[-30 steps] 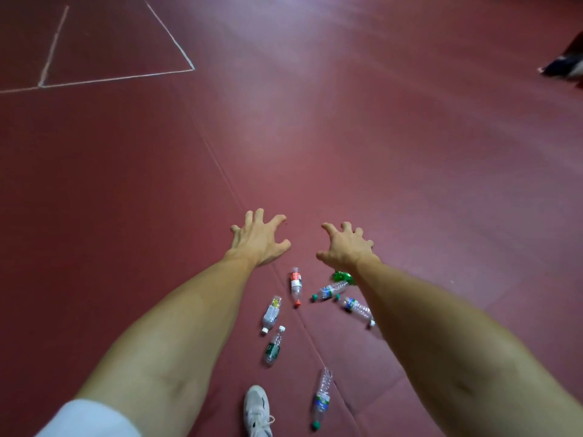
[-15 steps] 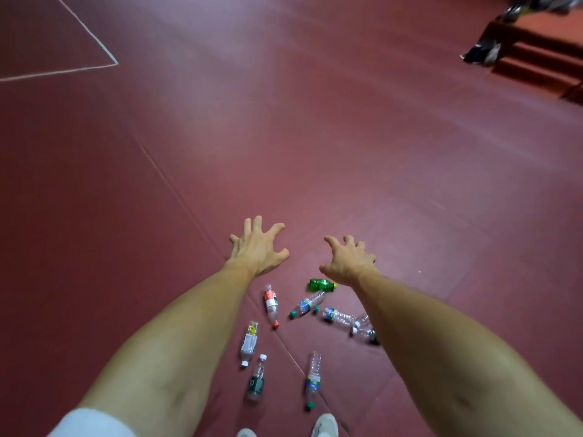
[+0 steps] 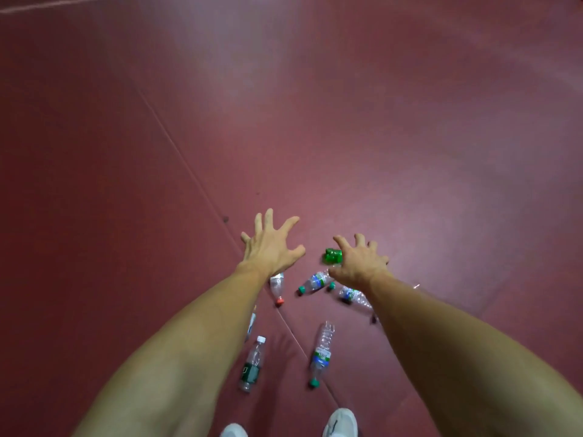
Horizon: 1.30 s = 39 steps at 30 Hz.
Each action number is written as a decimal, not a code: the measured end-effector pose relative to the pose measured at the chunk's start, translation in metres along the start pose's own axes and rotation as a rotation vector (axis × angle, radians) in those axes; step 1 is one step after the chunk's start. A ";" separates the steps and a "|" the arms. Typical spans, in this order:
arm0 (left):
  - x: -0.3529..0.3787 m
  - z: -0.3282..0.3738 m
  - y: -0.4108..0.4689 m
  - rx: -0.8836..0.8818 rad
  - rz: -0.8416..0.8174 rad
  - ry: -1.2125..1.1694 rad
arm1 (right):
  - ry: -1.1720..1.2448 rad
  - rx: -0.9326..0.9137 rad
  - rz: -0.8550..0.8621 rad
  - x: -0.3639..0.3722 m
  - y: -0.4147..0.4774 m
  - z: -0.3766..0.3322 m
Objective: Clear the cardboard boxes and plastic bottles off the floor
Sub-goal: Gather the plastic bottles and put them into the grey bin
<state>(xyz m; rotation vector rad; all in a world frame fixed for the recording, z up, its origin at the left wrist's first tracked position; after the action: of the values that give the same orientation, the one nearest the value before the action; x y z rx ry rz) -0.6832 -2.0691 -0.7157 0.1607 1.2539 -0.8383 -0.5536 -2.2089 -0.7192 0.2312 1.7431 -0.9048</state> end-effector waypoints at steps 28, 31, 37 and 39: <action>0.503 -0.248 0.066 -0.136 -0.157 0.381 | 0.061 0.098 -0.129 0.528 0.175 0.070; 0.514 -0.252 0.064 -0.107 -0.177 0.388 | 0.029 0.054 -0.114 0.534 0.172 0.064; 0.535 -0.254 0.059 -0.057 -0.160 0.349 | 0.059 -0.135 -0.049 0.528 0.176 0.027; 0.535 -0.256 0.055 -0.039 -0.163 0.347 | 0.066 -0.178 -0.033 0.527 0.180 0.014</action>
<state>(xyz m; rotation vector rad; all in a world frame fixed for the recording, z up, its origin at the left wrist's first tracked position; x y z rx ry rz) -0.8103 -2.1440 -1.2929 0.1797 1.6245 -0.9525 -0.6404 -2.2402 -1.2684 0.1162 1.8818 -0.7676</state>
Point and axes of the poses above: each hand's wrist, its own y-axis towards the middle knuckle, its own x-axis out of the palm, z = x × y, the point moved 3 cm from there along y, towards the middle knuckle, and after that the axes turned 5 degrees about -x, right-handed, at the moved point
